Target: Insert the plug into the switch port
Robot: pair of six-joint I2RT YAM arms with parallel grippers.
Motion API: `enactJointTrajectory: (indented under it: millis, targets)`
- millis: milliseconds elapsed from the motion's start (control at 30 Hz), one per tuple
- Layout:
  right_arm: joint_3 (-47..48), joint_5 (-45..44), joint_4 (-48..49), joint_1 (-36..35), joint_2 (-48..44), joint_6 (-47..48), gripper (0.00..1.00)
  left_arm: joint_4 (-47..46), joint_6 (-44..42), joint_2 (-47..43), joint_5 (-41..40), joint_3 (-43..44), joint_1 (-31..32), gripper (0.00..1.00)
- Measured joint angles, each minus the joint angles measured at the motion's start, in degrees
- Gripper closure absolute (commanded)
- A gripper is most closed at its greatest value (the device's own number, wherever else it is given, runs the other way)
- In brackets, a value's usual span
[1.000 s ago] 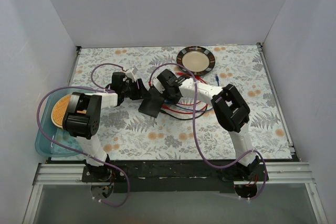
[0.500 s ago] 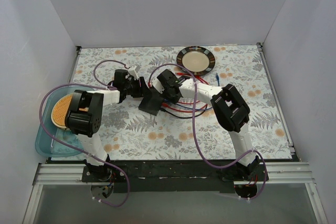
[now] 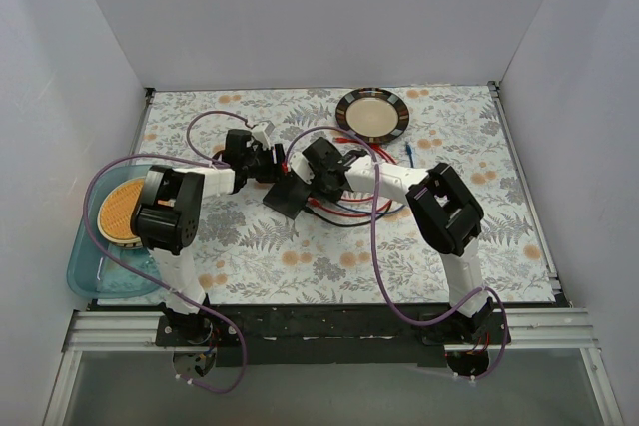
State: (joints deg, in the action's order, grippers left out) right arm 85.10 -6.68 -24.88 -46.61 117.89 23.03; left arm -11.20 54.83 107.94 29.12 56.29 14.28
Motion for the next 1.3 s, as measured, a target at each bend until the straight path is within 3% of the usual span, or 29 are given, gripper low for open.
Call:
enactJointTrajectory:
  millis: [100, 467, 833, 967, 1300]
  targets:
    - [-0.26, 0.24, 0.00, -0.13, -0.20, 0.28, 0.99, 0.00, 0.00, 0.52, 0.04, 0.48, 0.22, 0.42]
    - [-0.26, -2.67, -0.11, -1.01, -0.20, 0.33, 0.99, -1.16, -0.04, 3.02, 0.72, 2.64, 0.48, 0.48]
    - [-0.92, -5.27, 0.90, -1.20, -0.44, 0.33, 0.99, -3.65, 0.04, 5.03, 2.82, 4.09, 0.59, 0.42]
    - [-1.66, -5.51, 1.68, -0.98, -0.66, 0.31, 0.99, -4.48, 0.17, 6.27, 3.65, 5.22, 0.59, 0.48]
    - [-6.38, -0.50, 5.79, 1.99, -3.56, -0.07, 0.99, -7.15, -0.09, 7.91, 6.75, 5.60, 0.61, 0.49]
